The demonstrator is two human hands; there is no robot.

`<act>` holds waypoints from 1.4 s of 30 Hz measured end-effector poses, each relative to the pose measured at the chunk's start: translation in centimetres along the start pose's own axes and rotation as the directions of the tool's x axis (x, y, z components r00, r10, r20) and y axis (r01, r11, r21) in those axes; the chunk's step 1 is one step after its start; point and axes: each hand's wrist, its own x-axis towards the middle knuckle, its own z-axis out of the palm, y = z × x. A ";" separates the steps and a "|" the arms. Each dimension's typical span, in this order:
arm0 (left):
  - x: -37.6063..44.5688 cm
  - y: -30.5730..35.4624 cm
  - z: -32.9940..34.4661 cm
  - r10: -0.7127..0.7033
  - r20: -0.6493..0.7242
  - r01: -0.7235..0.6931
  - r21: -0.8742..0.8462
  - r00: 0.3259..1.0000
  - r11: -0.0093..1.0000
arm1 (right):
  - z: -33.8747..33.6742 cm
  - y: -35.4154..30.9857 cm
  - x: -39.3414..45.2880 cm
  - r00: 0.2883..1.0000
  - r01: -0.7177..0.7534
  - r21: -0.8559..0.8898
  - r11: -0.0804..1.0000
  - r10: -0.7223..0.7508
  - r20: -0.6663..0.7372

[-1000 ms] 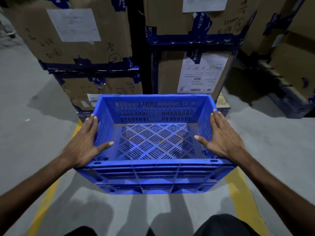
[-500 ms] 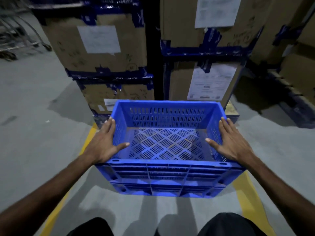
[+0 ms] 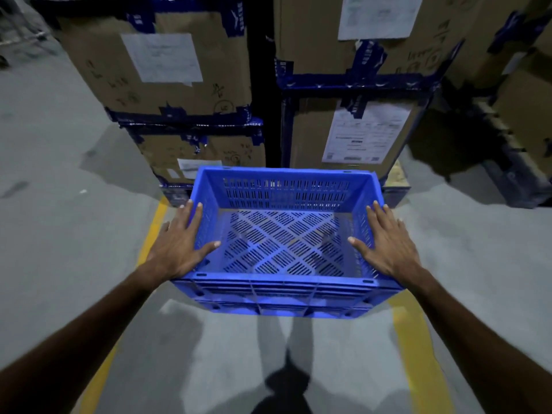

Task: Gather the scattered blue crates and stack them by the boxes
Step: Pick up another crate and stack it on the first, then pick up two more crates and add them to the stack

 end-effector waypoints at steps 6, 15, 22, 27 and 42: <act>-2.4 4.9 -9.8 0.108 0.020 -0.106 -0.076 0.994 0.991 | -11.2 -1.2 -3.0 0.999 -0.002 0.205 0.979 -0.007 0.043; -10.4 15.3 -33.0 0.011 0.125 0.036 -0.364 0.992 0.931 | -33.8 -1.8 -13.4 0.945 -0.324 0.458 0.828 0.258 0.202; -19.1 23.0 -44.2 0.022 0.089 0.025 -0.504 0.996 0.864 | -46.8 -0.5 -26.1 0.837 -0.474 0.691 0.545 0.521 0.164; -23.5 26.2 -46.1 0.185 0.076 -0.117 -0.537 0.980 0.835 | -51.9 -0.6 -36.4 0.742 -0.486 0.737 0.470 0.667 0.064; -34.0 43.6 -47.7 0.767 0.016 -0.644 -0.533 0.641 0.549 | -53.6 -6.7 -73.4 0.136 -0.654 0.745 0.131 0.989 -0.055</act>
